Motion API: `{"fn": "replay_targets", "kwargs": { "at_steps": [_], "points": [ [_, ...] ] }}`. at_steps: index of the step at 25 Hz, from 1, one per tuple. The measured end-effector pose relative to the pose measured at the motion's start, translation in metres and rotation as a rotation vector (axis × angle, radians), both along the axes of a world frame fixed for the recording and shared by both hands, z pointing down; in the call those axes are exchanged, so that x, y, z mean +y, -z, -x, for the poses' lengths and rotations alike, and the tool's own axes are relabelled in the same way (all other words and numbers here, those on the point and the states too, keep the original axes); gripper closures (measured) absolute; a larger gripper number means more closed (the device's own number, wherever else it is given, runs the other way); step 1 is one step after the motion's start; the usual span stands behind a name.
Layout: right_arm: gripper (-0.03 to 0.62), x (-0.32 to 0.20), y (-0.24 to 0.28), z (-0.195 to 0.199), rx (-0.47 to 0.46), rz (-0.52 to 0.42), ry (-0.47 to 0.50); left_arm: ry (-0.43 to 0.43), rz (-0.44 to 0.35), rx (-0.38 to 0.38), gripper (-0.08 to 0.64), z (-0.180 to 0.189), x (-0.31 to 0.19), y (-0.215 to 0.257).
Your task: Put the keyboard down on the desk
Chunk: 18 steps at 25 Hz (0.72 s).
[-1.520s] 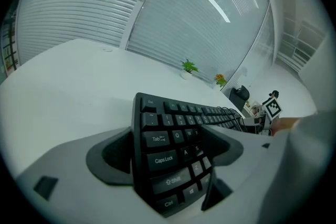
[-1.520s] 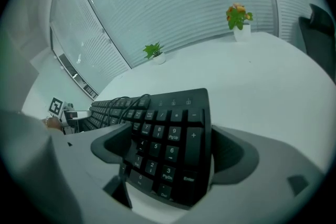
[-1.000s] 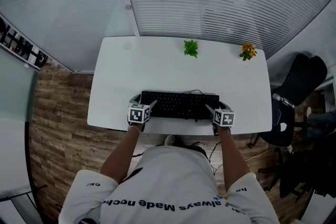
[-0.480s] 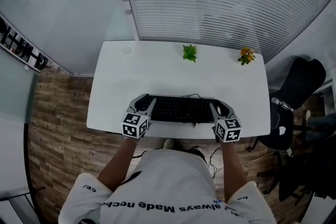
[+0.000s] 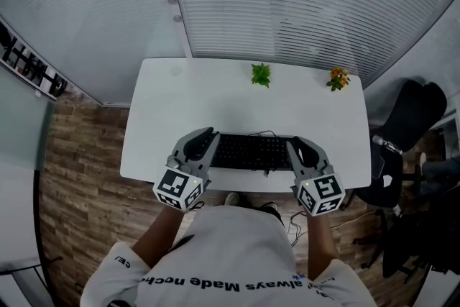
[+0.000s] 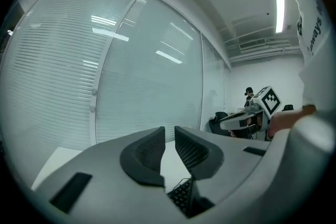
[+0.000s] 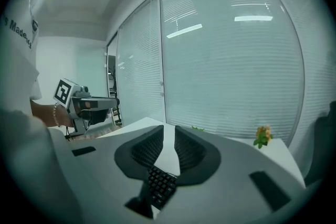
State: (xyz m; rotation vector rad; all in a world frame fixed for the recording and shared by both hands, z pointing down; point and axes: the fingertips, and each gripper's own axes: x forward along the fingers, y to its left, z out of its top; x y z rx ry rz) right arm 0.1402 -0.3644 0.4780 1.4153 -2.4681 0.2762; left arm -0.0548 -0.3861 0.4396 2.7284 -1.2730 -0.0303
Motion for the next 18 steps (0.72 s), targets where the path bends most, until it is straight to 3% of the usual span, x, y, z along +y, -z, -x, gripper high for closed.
{"fn": "replay_targets", "kwargs": {
  "at_steps": [8,18],
  "points": [
    [0.54,0.019,0.063,0.02,-0.015,-0.08,0.042,-0.03,-0.088,0.028,0.503,-0.004,0.024,0.066],
    [0.551,0.033,0.098,0.035,-0.017,-0.128,0.07,-0.041,-0.152,0.047,0.505,-0.003,0.037,0.095]
  ]
}}
